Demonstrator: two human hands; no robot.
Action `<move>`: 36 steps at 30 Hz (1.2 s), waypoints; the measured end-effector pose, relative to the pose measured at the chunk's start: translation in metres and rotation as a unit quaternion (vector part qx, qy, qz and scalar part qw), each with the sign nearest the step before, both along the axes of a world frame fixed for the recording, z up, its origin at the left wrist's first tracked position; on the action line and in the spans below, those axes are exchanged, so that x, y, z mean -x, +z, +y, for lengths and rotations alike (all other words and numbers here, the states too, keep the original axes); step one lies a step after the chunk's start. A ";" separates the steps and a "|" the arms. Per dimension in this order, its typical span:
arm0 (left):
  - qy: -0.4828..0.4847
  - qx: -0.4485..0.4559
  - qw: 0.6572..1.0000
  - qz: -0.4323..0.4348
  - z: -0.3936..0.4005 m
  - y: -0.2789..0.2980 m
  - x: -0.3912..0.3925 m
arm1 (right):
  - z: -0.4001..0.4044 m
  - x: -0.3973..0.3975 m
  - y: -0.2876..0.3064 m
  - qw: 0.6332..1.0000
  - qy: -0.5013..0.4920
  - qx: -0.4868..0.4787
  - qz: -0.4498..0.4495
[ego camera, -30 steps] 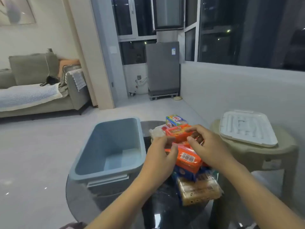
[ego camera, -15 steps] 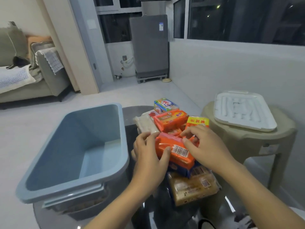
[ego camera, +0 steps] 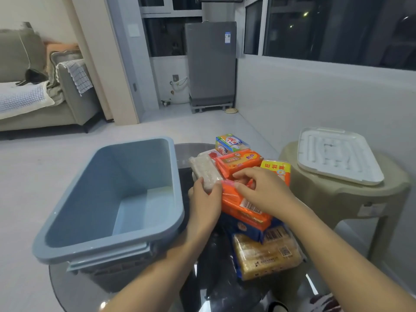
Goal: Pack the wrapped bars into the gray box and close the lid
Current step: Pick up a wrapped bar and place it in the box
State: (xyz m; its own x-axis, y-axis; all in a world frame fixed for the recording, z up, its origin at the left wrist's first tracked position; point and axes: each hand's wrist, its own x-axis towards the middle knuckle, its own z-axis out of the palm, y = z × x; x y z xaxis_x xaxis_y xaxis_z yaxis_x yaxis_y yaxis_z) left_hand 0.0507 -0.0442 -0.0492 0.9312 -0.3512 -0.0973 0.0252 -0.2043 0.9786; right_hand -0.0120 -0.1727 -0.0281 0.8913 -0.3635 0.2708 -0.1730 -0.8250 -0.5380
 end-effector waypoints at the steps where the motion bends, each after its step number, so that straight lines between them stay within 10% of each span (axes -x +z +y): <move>1: 0.003 0.014 1.000 0.007 -0.002 0.001 -0.002 | 0.000 -0.007 0.000 1.000 0.011 -0.005 0.005; 16: 0.089 0.164 0.969 0.162 -0.022 -0.001 -0.040 | -0.021 -0.127 0.019 0.964 0.066 0.171 0.194; 27: 0.044 0.121 0.976 0.175 -0.022 -0.011 -0.046 | -0.042 -0.183 0.022 0.931 0.134 0.090 0.328; 36: 0.086 0.174 0.965 0.174 -0.023 -0.006 -0.044 | -0.050 -0.181 0.013 0.961 0.124 -0.004 0.247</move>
State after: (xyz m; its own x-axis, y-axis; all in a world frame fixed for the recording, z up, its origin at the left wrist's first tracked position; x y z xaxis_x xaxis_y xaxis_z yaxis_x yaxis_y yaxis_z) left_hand 0.0944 -0.0672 -0.0551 0.9108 -0.2627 -0.3183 0.3689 0.1722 0.9134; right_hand 0.1688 -0.2230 -0.0149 0.9701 -0.1230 -0.2092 -0.2068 -0.8703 -0.4470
